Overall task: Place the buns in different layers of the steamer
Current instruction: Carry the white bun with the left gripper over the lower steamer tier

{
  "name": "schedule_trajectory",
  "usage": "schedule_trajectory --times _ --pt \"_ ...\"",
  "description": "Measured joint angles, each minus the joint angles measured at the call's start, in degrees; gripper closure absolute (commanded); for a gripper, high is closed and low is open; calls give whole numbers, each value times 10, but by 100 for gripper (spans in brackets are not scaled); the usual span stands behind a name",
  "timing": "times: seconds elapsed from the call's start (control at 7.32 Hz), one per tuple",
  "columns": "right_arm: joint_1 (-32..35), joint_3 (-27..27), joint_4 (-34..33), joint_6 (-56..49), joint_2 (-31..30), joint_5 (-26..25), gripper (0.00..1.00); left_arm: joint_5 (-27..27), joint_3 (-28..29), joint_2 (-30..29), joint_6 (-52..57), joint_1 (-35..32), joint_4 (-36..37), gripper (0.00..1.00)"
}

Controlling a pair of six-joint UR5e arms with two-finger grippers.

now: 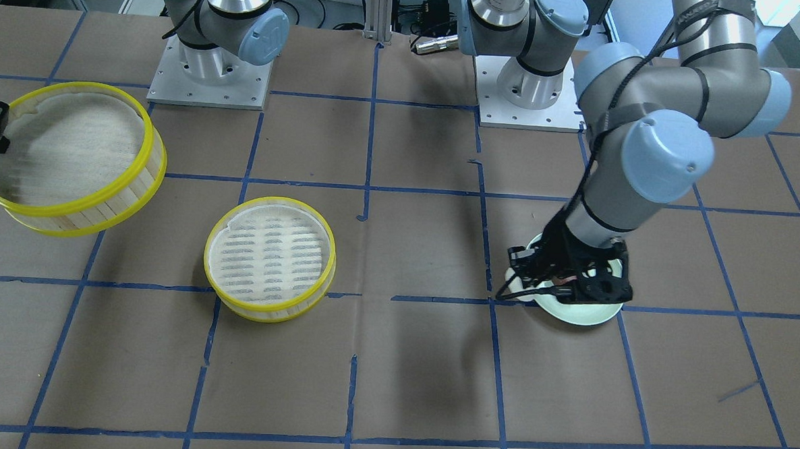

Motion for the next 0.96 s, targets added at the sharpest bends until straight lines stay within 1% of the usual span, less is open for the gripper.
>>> schedule_trajectory --times 0.14,0.41,0.68,0.82,0.96 --pt "0 0 0 0 0 -1 88 -38 3 -9 -72 -49 31 88" --pt "0 0 1 0 0 -1 88 -116 4 -49 -204 -139 113 88" --pt "0 0 1 0 -1 -1 88 -145 4 -94 -298 -202 189 88" --pt "0 0 1 0 -2 -1 88 -159 4 -111 -332 -222 217 79" --pt "0 0 1 1 -2 -2 88 -165 4 -124 -356 -234 236 34"
